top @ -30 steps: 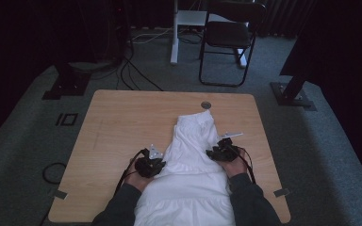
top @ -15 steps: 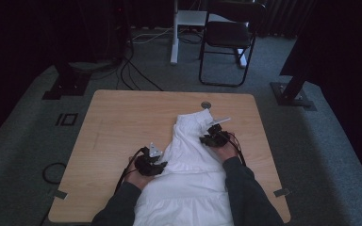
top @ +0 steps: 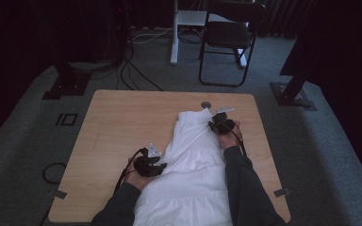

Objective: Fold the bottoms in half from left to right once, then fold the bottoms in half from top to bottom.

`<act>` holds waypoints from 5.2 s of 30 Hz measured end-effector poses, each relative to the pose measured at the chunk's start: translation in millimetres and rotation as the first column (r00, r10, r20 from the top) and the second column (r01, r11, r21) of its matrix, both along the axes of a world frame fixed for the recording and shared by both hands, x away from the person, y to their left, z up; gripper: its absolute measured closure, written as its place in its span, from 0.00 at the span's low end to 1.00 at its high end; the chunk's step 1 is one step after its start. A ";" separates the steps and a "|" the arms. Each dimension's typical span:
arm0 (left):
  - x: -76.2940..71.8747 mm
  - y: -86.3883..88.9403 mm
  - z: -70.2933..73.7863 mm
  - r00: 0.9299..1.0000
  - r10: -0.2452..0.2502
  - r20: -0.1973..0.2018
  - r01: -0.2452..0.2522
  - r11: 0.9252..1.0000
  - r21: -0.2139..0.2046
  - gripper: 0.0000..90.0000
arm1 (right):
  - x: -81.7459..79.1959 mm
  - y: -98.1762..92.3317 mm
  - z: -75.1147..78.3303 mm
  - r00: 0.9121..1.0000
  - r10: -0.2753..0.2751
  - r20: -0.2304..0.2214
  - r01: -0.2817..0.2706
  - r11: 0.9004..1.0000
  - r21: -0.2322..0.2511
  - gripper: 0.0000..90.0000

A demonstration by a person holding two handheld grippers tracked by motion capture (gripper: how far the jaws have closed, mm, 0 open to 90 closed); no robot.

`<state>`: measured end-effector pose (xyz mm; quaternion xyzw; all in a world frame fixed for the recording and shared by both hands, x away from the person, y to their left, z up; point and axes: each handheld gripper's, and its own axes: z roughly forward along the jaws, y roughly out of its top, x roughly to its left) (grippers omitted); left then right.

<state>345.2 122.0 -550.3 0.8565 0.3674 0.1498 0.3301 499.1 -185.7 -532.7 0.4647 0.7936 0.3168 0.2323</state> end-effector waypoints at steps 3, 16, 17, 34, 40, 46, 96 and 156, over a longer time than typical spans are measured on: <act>-1.8 1.3 -0.1 1.000 -0.012 -0.003 0.012 1.000 -0.009 0.73 | 1.8 -1.3 -14.4 0.998 -0.029 -0.061 0.031 0.999 0.028 0.79; -38.0 14.1 -1.4 0.999 -0.033 -0.006 0.033 0.999 -0.012 0.80 | -66.2 -14.4 -20.3 0.998 -0.023 -0.060 0.028 0.997 0.078 0.80; -41.9 15.0 -1.5 0.999 -0.037 -0.006 0.037 0.999 -0.012 0.80 | -73.6 -15.8 -20.6 0.998 -0.018 -0.061 0.023 0.996 0.082 0.80; 16.3 -6.3 49.6 0.996 0.032 0.082 -0.028 0.998 -0.054 0.53 | -62.6 -16.1 -18.2 0.996 -0.018 -0.090 0.026 0.996 0.086 0.80; 69.3 -34.7 45.5 0.998 0.048 0.032 -0.046 0.996 -0.079 0.44 | -54.6 -14.7 -17.8 0.996 -0.012 -0.092 0.020 0.996 0.089 0.80; 103.9 -58.5 25.4 0.998 0.052 -0.032 -0.054 0.997 -0.051 0.39 | -50.6 -14.7 -17.6 0.995 -0.011 -0.095 0.020 0.995 0.096 0.79; 147.0 -37.6 123.0 0.988 0.122 0.092 -0.107 0.983 -0.151 0.97 | 11.5 -3.3 97.8 0.995 0.030 0.091 -0.048 0.978 0.204 0.94; 63.7 -16.5 17.7 0.998 -0.006 -0.057 0.011 0.995 0.095 0.93 | -97.7 22.6 -15.8 0.968 0.174 -0.181 -0.136 0.969 0.206 0.92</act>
